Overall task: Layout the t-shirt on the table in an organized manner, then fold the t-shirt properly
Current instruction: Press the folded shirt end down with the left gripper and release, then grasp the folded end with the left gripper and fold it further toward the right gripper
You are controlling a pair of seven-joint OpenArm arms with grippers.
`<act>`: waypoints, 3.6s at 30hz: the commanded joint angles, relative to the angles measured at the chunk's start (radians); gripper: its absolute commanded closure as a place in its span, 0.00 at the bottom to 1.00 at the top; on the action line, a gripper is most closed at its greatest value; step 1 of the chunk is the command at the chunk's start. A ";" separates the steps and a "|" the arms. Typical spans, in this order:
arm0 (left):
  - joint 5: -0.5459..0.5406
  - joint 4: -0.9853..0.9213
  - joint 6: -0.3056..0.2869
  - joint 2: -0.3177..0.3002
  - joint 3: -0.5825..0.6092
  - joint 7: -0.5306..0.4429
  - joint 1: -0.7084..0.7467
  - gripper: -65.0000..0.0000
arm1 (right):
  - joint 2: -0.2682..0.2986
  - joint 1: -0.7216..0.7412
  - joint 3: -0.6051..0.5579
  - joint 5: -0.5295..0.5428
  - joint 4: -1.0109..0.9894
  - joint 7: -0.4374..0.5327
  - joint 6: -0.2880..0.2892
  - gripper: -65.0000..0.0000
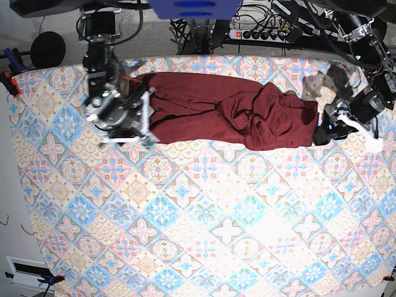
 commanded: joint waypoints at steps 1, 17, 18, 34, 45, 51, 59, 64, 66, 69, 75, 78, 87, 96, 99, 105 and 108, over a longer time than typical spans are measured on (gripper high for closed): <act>-0.002 0.014 0.000 -0.025 -0.008 -0.014 -0.005 0.20 | 0.009 0.015 0.028 0.022 -0.002 -0.011 -0.004 0.54; 0.011 0.014 0.000 -0.022 -0.005 -0.014 -0.008 0.20 | 0.009 0.015 0.198 0.382 -0.318 -0.034 -0.004 0.41; 0.011 0.014 0.000 -0.023 -0.005 -0.014 -0.007 0.20 | 0.009 0.015 0.206 0.413 -0.339 -0.032 -0.004 0.41; 0.011 0.014 0.000 -0.023 -0.005 -0.014 -0.008 0.20 | 0.003 0.005 0.209 0.635 -0.387 -0.027 -0.004 0.41; 0.007 0.017 0.000 -0.020 -0.005 -0.014 -0.010 0.20 | 0.002 0.005 0.192 0.634 -0.488 0.009 -0.004 0.41; 0.007 0.017 0.000 -0.019 -0.004 -0.014 -0.007 0.20 | 0.000 0.013 0.192 0.640 -0.507 0.037 -0.004 0.46; 0.015 0.012 0.003 -0.019 0.144 -0.014 -0.010 0.20 | -0.026 0.013 0.193 0.634 -0.507 0.035 -0.004 0.80; 0.126 0.005 0.003 0.015 0.233 -0.014 -0.031 0.20 | -0.026 0.013 0.199 0.637 -0.497 0.035 -0.004 1.00; 0.150 -0.018 0.003 0.039 0.270 -0.014 -0.048 0.20 | -0.026 0.013 0.201 0.640 -0.496 0.034 -0.004 1.00; 0.150 -0.037 0.003 0.063 0.320 -0.014 -0.068 0.20 | -0.026 0.013 0.201 0.640 -0.496 0.034 -0.004 1.00; 0.155 -0.043 0.001 0.127 0.391 -0.014 -0.088 0.28 | -0.026 0.012 0.203 0.640 -0.496 0.034 -0.004 1.00; 0.153 -0.090 0.001 0.150 0.417 -0.014 -0.105 0.39 | -0.026 0.010 0.203 0.640 -0.493 0.034 -0.004 1.00; 0.113 -0.092 0.000 0.239 0.541 -0.014 -0.131 0.58 | -0.026 0.013 0.203 0.641 -0.441 0.034 -0.004 1.00; -0.011 0.055 -0.003 0.237 0.530 -0.014 -0.054 0.58 | -0.023 0.010 0.203 0.641 -0.441 0.034 -0.004 1.00; -0.072 0.084 -0.078 0.185 0.426 -0.014 -0.028 0.59 | -0.023 0.007 0.203 0.641 -0.428 0.034 -0.004 1.00; -0.197 0.086 -0.195 0.056 0.124 -0.014 0.013 0.59 | -0.023 0.007 0.192 0.641 -0.289 0.034 -0.004 1.00; -0.178 0.084 -0.197 0.015 -0.017 -0.014 0.024 0.59 | -0.023 0.013 0.140 0.638 -0.226 0.034 -0.004 1.00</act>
